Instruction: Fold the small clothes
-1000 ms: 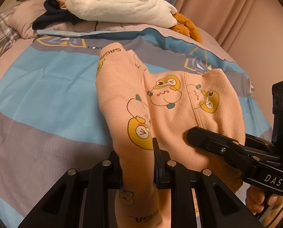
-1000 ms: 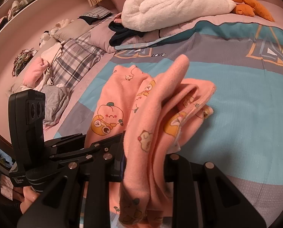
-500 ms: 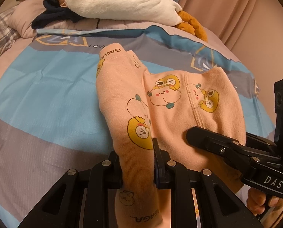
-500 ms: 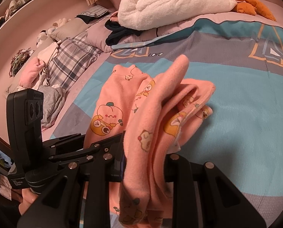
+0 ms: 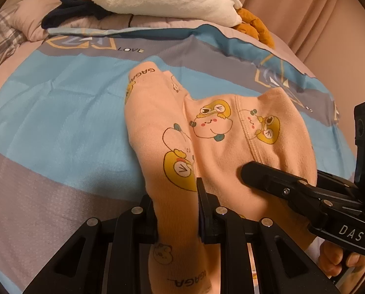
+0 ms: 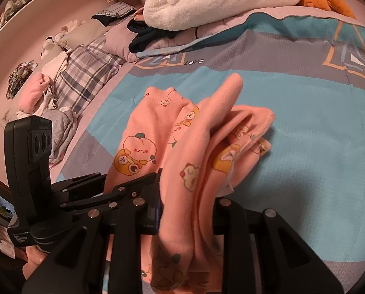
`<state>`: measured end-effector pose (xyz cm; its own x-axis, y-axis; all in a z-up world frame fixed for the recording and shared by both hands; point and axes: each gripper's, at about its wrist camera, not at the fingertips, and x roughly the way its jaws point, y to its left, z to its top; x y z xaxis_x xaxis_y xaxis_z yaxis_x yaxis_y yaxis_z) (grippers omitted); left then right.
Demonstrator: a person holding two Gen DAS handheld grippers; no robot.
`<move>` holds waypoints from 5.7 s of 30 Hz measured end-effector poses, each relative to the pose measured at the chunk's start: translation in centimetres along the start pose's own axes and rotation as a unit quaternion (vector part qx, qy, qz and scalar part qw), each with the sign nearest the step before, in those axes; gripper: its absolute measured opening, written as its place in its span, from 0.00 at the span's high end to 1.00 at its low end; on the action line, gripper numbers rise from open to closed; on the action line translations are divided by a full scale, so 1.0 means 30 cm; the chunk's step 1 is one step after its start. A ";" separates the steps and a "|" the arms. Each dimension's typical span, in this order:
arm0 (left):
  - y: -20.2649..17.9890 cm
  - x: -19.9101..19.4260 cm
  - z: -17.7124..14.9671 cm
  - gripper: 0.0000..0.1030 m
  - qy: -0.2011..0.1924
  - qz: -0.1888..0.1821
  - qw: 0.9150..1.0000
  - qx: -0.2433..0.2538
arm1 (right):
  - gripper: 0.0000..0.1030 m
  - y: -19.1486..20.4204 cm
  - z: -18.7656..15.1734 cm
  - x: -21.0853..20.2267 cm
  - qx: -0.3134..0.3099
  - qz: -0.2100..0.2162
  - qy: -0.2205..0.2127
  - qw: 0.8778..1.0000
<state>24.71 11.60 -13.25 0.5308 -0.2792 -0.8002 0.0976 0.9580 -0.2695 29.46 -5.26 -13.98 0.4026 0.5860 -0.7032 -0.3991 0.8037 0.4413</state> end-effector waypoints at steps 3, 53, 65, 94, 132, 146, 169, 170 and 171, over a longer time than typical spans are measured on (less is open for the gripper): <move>0.004 0.008 0.001 0.80 0.002 0.001 1.000 0.000 | 0.75 -0.006 0.000 0.006 0.000 -0.001 0.002 1.000; 0.017 0.040 0.003 0.68 0.009 0.019 1.000 -0.002 | 0.65 -0.125 -0.008 0.056 0.053 -0.017 0.040 0.998; 0.015 0.030 0.000 0.67 0.012 0.029 1.000 0.002 | 0.62 -0.139 -0.015 0.051 0.065 -0.020 0.044 0.997; 0.032 0.002 -0.019 0.62 0.011 0.040 0.999 0.004 | 0.58 -0.164 -0.021 0.025 0.090 -0.012 0.046 0.995; 0.015 -0.049 -0.096 0.60 0.009 0.065 0.998 0.008 | 0.55 -0.185 -0.040 -0.020 0.103 -0.030 0.043 0.993; 0.015 -0.059 -0.113 0.60 0.008 0.064 0.998 0.003 | 0.52 -0.183 -0.038 -0.027 0.106 -0.037 0.044 0.993; 0.011 -0.067 -0.128 0.59 0.009 0.065 0.998 0.003 | 0.50 -0.193 -0.036 -0.025 0.110 -0.037 0.044 0.992; 0.011 -0.068 -0.132 0.59 0.009 0.065 0.998 0.003 | 0.49 -0.194 -0.037 -0.024 0.111 -0.037 0.044 0.992; 0.008 -0.071 -0.138 0.59 0.009 0.066 0.998 0.002 | 0.49 -0.195 -0.039 -0.025 0.113 -0.037 0.043 0.992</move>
<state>20.11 12.16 -13.82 0.5245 -0.1525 -0.8376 0.0322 0.9867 -0.1595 30.55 -10.52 -16.69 0.3478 0.5206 -0.7797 -0.1726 0.8530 0.4925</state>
